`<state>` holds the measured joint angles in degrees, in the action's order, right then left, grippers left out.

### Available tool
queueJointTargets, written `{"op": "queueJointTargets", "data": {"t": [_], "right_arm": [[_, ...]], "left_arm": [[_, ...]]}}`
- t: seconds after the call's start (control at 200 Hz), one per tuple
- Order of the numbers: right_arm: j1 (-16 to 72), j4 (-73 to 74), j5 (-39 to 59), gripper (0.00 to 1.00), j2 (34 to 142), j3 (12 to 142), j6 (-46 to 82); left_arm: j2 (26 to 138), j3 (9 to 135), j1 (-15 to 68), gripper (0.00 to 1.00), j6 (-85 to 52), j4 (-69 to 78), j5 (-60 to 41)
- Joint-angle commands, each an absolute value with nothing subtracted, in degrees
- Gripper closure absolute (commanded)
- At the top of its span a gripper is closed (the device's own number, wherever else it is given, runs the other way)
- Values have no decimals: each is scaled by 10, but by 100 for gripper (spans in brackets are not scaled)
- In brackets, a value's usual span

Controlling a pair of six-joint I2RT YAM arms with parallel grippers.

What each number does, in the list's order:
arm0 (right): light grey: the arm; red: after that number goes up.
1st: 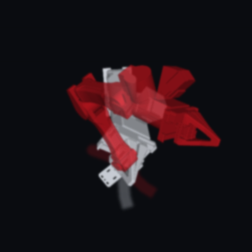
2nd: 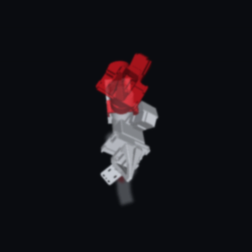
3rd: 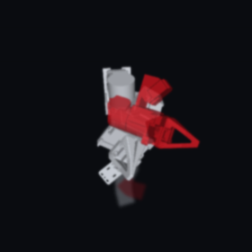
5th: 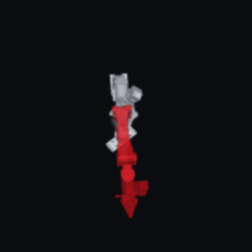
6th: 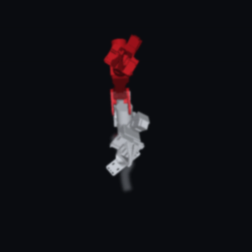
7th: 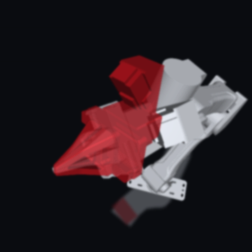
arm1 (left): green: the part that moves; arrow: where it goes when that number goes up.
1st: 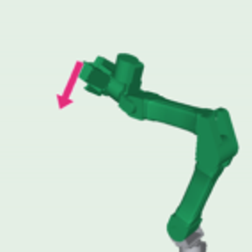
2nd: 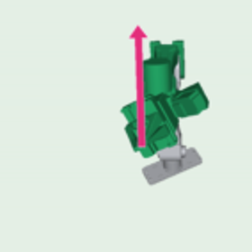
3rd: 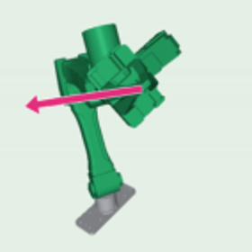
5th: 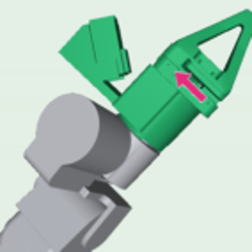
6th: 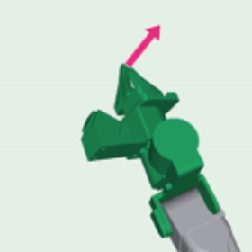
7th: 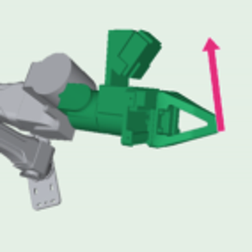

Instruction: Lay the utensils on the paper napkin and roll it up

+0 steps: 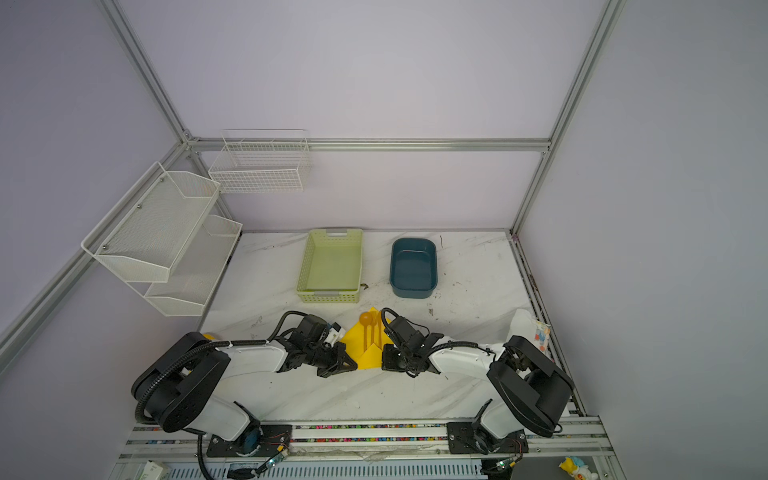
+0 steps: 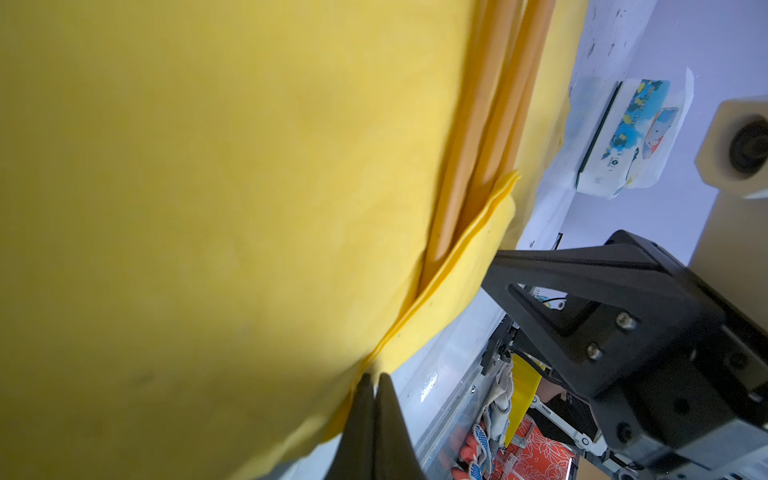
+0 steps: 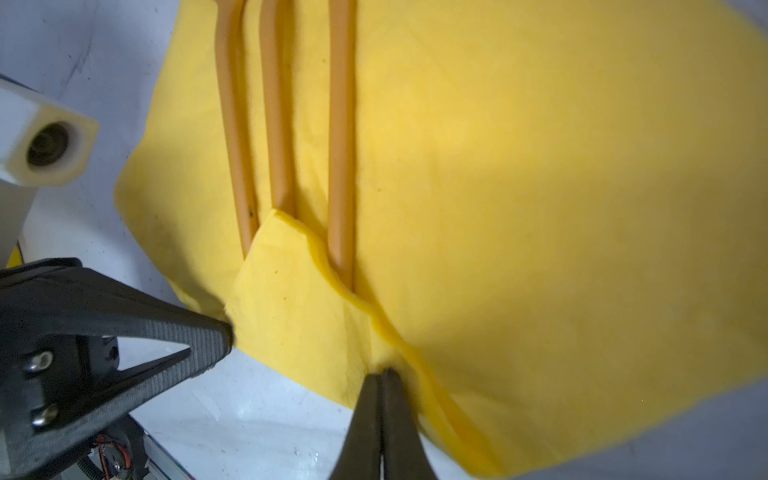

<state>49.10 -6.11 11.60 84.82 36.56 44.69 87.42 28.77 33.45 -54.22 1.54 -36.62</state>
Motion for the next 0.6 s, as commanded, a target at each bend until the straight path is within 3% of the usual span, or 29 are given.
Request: {"op": "queueJointTargets", "data": {"t": [0.0, 0.465, 0.595], "right_arm": [[487, -70, 112, 93, 866, 362, 444], [495, -47, 169, 93, 869, 343, 501], [497, -25, 174, 93, 869, 335, 523]], "left_arm": [[876, 309, 337, 100, -532, -36, -330], [827, 338, 329, 100, -487, -143, -276], [815, 361, 328, 95, -470, -190, -253]]}}
